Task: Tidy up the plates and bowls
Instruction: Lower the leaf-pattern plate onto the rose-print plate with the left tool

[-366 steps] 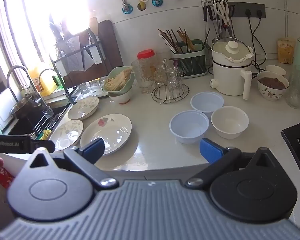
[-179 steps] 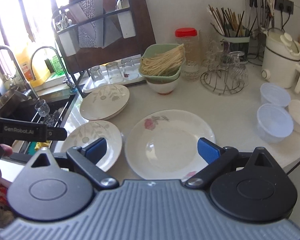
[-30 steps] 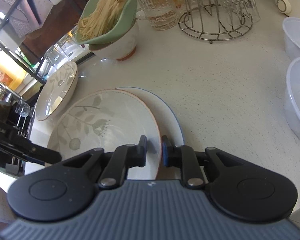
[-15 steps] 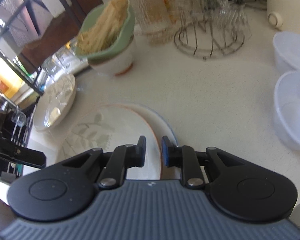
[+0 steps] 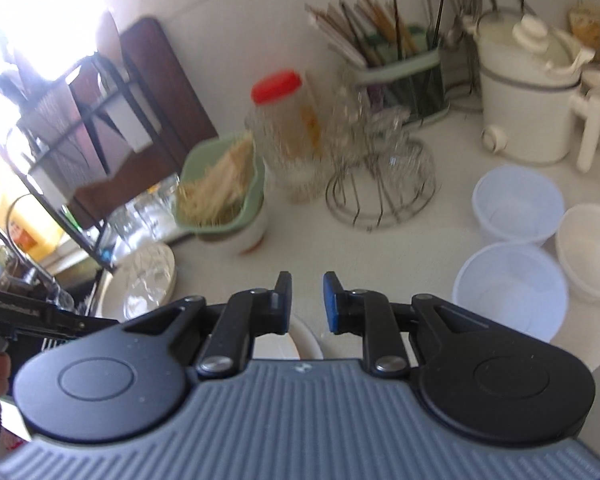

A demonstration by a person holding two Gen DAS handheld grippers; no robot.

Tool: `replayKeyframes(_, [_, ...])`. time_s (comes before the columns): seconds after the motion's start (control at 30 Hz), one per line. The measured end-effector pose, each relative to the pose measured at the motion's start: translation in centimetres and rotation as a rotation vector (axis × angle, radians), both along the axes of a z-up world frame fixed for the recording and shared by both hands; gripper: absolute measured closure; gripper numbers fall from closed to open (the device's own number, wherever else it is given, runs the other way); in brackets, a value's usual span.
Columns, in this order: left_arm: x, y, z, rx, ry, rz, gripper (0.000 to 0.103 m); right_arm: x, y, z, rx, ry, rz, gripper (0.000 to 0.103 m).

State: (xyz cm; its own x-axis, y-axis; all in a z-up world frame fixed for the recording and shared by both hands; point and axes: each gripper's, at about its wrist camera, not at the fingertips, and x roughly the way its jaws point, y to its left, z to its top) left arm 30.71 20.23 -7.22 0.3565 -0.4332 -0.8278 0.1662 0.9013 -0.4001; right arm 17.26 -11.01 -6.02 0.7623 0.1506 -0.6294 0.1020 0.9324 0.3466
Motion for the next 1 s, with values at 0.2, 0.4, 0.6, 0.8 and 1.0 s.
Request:
replayKeyframes(0.2, [-1.1, -2.0, 2.3, 0.016, -0.091, -0.011, 0.058, -1.9, -0.2, 2.8, -0.017, -0.074, -0.02, 0.082])
replayKeyframes(0.4, [-3.0, -3.9, 4.0, 0.044, -0.164, -0.034, 0.058, -3.3, 0.4, 3.3, -0.044, -0.097, -0.019, 0.082])
replayKeyframes(0.6, [-4.5, -4.9, 5.4, 0.049, -0.217, -0.043, 0.058, -5.5, 0.8, 3.6, -0.031, -0.089, -0.035, 0.082])
replayKeyframes(0.8, [-7.2, -4.9, 6.5, 0.071, -0.275, -0.053, 0.058, -7.2, 1.0, 4.3, -0.043, -0.105, -0.037, 0.082])
replayKeyframes(1.0, [-8.6, -5.0, 6.7, 0.072, -0.291, -0.045, 0.058, -8.1, 1.5, 5.0, -0.066, -0.126, -0.022, 0.082])
